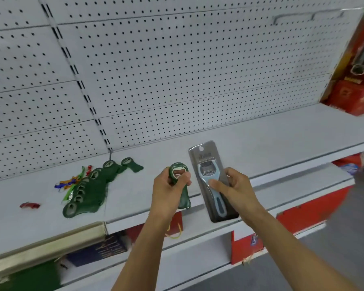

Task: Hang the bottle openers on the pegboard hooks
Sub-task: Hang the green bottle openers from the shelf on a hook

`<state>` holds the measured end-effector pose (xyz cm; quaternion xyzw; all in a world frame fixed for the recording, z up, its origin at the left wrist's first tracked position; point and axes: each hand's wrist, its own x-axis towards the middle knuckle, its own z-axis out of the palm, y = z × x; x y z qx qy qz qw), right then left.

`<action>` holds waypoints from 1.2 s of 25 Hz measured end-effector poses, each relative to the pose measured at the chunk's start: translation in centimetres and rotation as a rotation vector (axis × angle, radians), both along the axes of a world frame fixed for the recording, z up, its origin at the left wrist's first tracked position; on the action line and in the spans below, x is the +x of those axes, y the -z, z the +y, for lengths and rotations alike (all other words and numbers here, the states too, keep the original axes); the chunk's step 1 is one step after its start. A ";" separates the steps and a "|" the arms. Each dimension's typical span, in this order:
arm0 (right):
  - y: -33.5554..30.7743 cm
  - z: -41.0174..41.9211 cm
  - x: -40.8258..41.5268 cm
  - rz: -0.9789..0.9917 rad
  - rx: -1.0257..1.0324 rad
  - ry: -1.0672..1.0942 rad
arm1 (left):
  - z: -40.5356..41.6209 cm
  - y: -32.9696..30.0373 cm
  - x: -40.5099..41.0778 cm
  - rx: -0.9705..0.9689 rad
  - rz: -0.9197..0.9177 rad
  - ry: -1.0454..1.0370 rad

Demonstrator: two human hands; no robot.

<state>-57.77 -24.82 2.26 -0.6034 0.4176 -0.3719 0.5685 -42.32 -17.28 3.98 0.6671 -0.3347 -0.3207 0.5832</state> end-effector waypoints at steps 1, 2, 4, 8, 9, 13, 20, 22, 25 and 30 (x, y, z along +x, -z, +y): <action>0.0 -0.4 -2.6 -0.002 0.001 0.016 | -0.7 0.1 -2.3 -0.001 -0.003 0.026; 0.0 -0.9 -5.1 -0.006 0.004 0.031 | -1.6 0.2 -4.5 -0.002 0.000 0.051; -0.3 -1.8 -9.2 -0.025 0.016 0.068 | -3.2 0.2 -8.0 0.003 0.002 0.096; -1.1 -4.4 -16.9 -0.039 0.003 0.186 | -7.4 -0.5 -15.0 0.019 -0.019 0.201; -1.3 -5.2 -18.3 -0.042 0.000 0.211 | -8.5 -0.7 -16.4 0.021 -0.032 0.229; -1.6 -9.4 -23.9 -0.087 0.007 0.294 | -14.3 -1.4 -21.4 0.022 -0.074 0.363; -2.4 -20.2 -33.1 -0.115 -0.045 0.370 | -26.1 -2.2 -29.9 -0.031 -0.049 0.410; -3.2 -23.7 -35.4 -0.104 -0.047 0.379 | -29.1 -2.9 -32.3 -0.057 -0.021 0.394; -4.9 -28.8 -38.4 -0.128 -0.068 0.389 | -33.8 -4.3 -35.4 -0.099 0.009 0.371; -7.0 -34.8 -41.6 -0.206 -0.107 0.430 | -39.3 -6.4 -39.2 -0.116 -0.003 0.361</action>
